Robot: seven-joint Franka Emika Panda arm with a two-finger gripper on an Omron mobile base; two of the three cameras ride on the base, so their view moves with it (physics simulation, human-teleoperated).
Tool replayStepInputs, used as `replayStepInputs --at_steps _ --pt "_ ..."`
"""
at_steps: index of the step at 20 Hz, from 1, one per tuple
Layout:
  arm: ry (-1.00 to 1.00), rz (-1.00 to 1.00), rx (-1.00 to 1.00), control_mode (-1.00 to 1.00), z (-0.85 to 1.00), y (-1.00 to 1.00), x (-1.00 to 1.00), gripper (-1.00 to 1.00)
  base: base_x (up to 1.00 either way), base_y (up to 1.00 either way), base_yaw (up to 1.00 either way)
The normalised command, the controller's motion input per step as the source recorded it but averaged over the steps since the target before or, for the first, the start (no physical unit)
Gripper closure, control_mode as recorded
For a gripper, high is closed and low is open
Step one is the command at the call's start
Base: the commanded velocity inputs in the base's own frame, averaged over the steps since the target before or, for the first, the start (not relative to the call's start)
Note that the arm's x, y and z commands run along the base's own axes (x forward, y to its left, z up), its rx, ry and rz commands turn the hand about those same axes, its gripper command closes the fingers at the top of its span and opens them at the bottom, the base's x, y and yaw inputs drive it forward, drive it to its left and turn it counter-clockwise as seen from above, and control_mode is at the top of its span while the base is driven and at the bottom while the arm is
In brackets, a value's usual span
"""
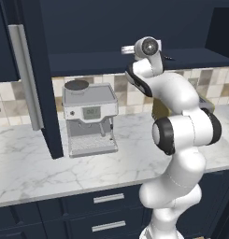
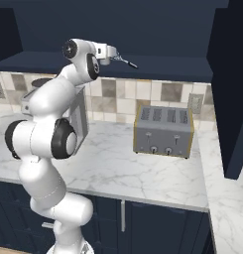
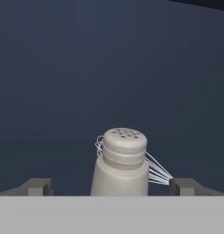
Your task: The dining table condiment station is running low on shaker. Refill the condiment station by opening the cabinet and taking the shaker from the cabinet and placing it on the dining table.
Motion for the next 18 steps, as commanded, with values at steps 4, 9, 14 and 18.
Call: replayStepInputs --at_steps 4,9,14,18 --pt "0.0 0.0 0.0 -1.0 -0.09 0.0 0.09 -1.0 0.0 0.0 0.0" --pt "0.0 0.0 0.0 -1.0 -0.09 0.0 0.01 -1.0 0.0 0.0 0.0" --pt "0.0 0.0 0.0 -1.0 -0.05 -0.01 0.05 -1.0 0.0 0.0 0.0" --pt "0.0 0.0 0.0 -1.0 0.0 -0.07 0.18 -1.0 0.0 0.0 0.0"
